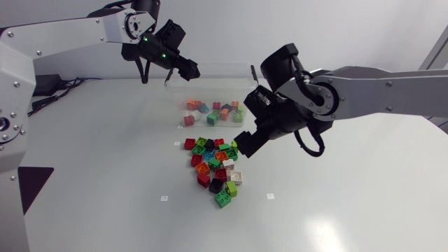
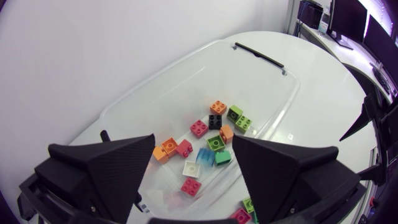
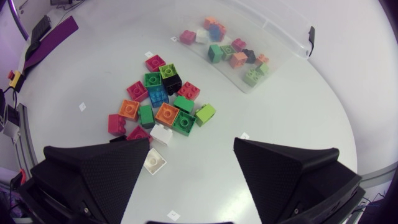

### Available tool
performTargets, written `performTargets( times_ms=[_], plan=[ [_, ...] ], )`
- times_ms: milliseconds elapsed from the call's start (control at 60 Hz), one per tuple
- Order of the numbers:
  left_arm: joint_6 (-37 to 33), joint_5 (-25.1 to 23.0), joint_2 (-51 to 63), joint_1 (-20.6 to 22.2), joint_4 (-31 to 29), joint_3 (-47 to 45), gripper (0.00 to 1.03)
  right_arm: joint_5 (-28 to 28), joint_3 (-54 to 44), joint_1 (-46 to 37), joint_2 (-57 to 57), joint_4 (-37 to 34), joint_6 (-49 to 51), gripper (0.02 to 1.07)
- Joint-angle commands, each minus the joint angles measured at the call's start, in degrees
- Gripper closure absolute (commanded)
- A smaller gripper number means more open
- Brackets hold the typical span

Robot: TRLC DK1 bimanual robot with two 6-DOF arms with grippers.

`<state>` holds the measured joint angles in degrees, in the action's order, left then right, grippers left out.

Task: Place the duplo bricks in the container

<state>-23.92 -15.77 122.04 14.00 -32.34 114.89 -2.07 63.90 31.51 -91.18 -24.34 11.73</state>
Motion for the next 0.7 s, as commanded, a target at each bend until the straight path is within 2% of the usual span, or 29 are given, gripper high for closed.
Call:
performTargets(
  times_ms=[0,117,417,683],
  plan=[
    [0.9,0.4,-3.3,0.2,-0.7,0.2,0.05,0.7,0.3,1.0,-2.3,-2.2,-2.6,0.09],
    [-0.3,1.4,-8.6,0.3,-1.2,-3.9,0.05,1.5,3.4,1.5,-6.5,-7.1,-6.4,0.1],
    [-3.8,3.1,-22.9,0.4,-0.8,-19.9,0.05,2.9,8.2,3.2,-13.0,-12.0,-14.5,0.1],
    [-5.2,3.7,-33.4,-0.3,3.0,-33.3,0.05,4.5,10.4,6.5,-17.3,-14.9,-21.3,0.12]
  ],
)
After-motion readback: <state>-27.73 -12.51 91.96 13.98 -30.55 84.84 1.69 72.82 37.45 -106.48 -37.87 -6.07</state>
